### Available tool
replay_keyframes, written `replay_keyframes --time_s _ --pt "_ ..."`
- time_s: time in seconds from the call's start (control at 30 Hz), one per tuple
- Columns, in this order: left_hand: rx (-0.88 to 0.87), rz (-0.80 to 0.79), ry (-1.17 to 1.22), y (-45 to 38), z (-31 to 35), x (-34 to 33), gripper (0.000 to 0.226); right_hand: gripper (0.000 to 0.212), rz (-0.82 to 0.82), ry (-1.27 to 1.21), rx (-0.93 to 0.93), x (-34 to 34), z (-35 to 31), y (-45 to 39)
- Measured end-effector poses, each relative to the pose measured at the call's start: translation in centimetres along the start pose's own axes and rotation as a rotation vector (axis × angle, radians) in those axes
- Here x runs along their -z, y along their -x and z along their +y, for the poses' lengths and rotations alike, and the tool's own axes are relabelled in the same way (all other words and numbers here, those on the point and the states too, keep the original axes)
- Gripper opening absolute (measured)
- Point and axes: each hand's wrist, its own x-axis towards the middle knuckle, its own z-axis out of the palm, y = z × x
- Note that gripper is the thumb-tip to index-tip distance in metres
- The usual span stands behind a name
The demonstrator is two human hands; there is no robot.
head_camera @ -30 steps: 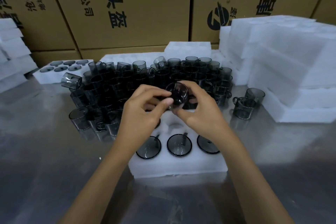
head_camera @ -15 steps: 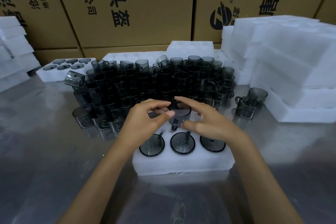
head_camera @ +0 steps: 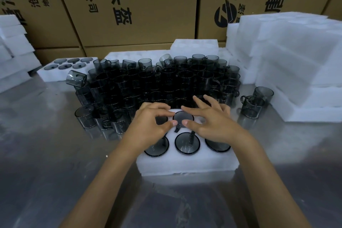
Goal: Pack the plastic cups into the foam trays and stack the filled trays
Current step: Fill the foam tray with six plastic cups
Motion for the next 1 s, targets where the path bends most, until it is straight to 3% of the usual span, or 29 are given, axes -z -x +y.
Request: replay_keyframes --time_s 0.1,0.23,0.3,0.43,0.5,0.6,0.77,1.0 --pt "-0.043 0.007 -0.126 0.0 -0.1 -0.2 0.022 0.051 -0.012 0.001 -0.028 -0.2 0.0 -0.1" --pt "-0.032 0.009 -0.068 -0.1 -0.2 -0.1 0.020 0.050 0.015 -0.040 -0.049 0.0 -0.1 -0.1" --pt "-0.016 0.014 -0.019 -0.1 -0.2 -0.3 0.019 0.048 0.131 -0.102 -0.057 0.0 0.1 -0.2" --pt "-0.022 0.084 0.058 0.0 -0.5 -0.7 0.013 0.045 0.516 -0.221 -0.196 0.9 1.5 -1.6" --pt "-0.022 0.090 0.068 -0.1 -0.5 -0.7 0.013 0.047 0.574 -0.285 -0.273 1.7 2.6 -2.9" --pt "-0.026 0.080 0.064 0.0 -0.6 -0.7 0.013 0.043 0.563 -0.314 -0.319 2.9 3.8 -5.2" --pt "-0.023 0.066 0.071 0.1 -0.7 -0.7 0.015 0.015 0.547 -0.267 -0.366 4.3 4.9 -7.6" --pt "-0.034 0.063 0.052 0.1 -0.6 -0.8 0.016 0.026 0.397 -0.381 -0.346 4.0 5.1 -6.9"
